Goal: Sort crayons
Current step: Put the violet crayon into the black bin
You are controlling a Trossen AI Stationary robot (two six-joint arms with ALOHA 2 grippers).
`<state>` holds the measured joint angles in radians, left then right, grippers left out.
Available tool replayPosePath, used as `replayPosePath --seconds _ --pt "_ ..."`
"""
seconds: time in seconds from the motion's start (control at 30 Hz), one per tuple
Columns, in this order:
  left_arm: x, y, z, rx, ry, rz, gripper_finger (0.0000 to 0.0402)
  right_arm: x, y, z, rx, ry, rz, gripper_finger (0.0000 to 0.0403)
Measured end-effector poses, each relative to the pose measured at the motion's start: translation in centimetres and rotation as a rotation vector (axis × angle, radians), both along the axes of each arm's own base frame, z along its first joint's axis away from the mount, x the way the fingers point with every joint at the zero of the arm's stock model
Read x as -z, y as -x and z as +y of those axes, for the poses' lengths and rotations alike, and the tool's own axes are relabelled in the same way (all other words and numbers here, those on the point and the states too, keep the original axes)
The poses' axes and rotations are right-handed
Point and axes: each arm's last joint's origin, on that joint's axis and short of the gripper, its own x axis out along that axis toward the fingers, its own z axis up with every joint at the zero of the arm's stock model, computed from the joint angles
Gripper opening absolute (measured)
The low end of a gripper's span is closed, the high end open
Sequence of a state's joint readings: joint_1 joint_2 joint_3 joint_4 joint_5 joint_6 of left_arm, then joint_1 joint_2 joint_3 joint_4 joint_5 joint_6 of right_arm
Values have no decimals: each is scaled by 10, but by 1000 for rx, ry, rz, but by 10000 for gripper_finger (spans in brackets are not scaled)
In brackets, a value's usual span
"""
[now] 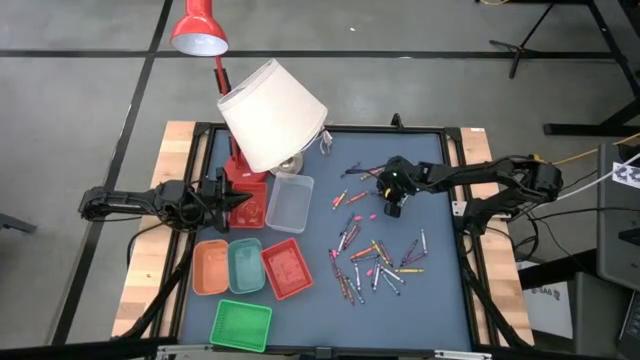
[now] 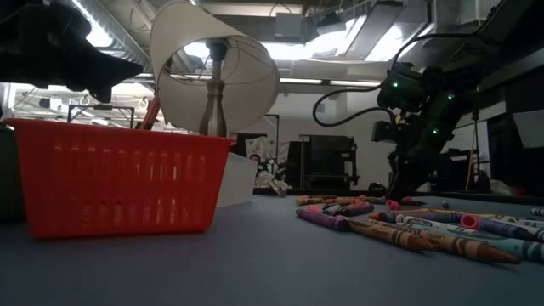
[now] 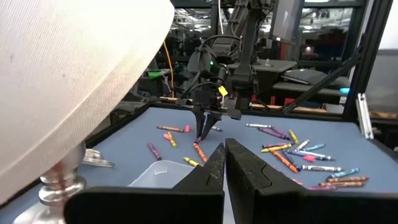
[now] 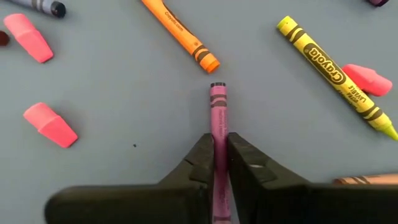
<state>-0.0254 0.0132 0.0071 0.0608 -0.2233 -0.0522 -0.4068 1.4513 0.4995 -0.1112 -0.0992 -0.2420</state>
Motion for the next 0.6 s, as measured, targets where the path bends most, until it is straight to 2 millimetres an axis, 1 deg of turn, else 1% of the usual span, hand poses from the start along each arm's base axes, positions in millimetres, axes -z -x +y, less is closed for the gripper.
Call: replayPosePath --seconds 0.17,0.43,0.6 --pt "-1 0 0 1 20 -15 0 0 0 0 -1 -1 -1 27" --pt "-13 2 0 2 20 -135 0 0 0 0 -2 -2 -6 30" --pt "-13 2 0 2 19 -140 0 0 0 0 -2 -2 -9 30"
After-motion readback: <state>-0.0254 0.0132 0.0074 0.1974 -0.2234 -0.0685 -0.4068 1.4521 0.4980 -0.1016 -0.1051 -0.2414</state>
